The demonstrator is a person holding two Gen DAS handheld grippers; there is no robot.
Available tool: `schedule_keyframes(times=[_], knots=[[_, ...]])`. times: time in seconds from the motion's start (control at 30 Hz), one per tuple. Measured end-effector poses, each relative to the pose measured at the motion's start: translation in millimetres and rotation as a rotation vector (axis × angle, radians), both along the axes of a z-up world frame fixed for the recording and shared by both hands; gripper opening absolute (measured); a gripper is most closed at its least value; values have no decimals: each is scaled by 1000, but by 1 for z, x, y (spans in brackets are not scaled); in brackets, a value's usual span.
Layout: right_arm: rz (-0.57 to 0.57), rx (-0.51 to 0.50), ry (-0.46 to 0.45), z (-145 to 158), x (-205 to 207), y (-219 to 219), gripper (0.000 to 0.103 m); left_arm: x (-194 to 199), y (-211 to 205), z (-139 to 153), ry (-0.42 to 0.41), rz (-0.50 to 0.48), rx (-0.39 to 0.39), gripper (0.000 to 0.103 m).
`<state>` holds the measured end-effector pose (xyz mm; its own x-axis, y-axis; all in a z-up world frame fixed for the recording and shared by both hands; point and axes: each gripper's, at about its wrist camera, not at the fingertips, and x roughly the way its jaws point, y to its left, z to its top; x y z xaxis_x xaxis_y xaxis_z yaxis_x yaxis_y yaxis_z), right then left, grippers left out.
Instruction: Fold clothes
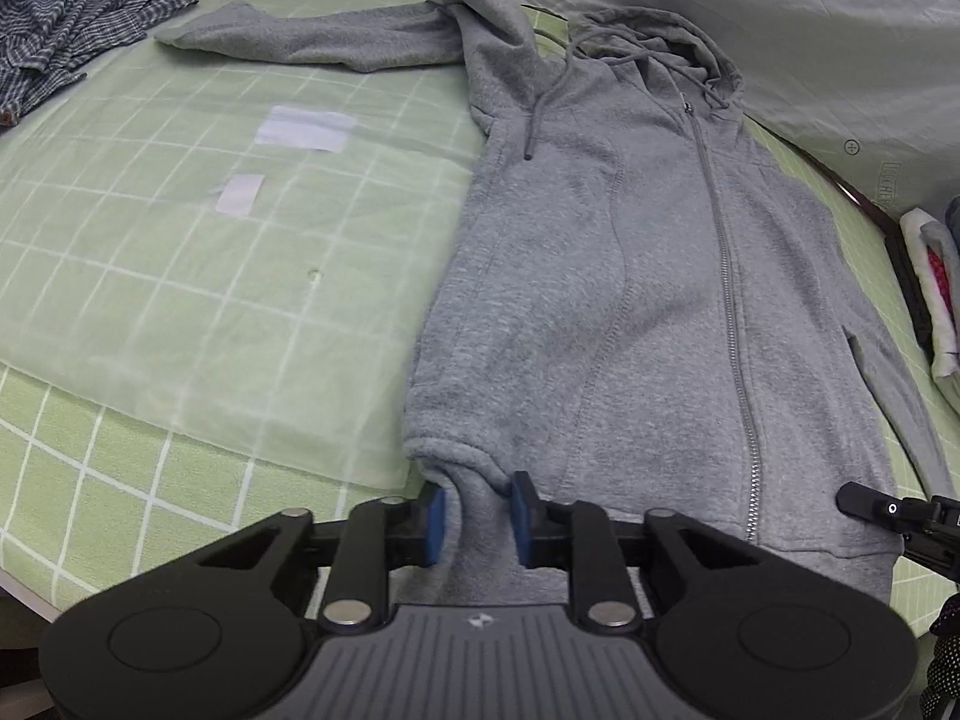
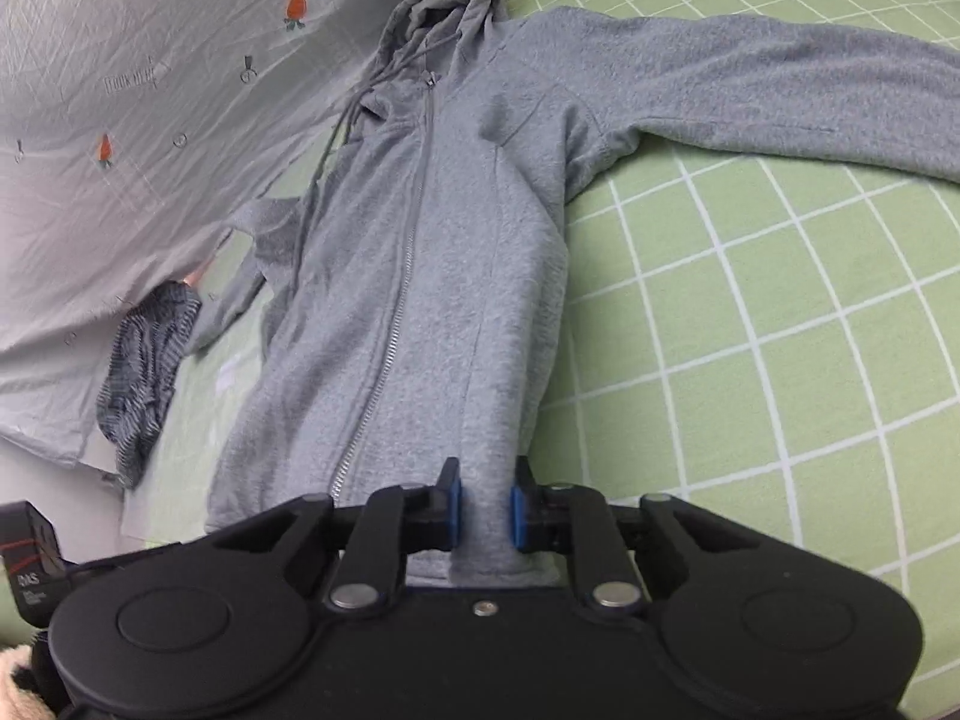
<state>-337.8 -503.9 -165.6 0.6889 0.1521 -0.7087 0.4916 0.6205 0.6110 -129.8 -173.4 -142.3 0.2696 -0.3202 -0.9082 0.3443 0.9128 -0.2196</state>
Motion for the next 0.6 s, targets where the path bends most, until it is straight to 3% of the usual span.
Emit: schedule_keyframes(times=[0.13,0.2,0.27,0.37,0.43,0.5,0.6], knots=[[-95,164,-187,26,-29,-14,14,-4,10,0,35,20,-14,8],[-151,200,-210,29,-42,-20,15,-6,15,0,52,31,-21,10],[-135,111,-151,29,-38,-17,17,-8,19,1,69,41,-28,14],[-110,-27,-59,30,-30,-12,24,-11,27,1,96,56,-38,12],[-93,-118,2,31,-25,-9,44,-14,31,5,85,82,-71,18],[-76,-210,63,31,-21,-5,57,-15,32,10,58,105,-75,34],[-50,-347,155,32,-13,0,77,-15,31,17,12,136,-65,44]])
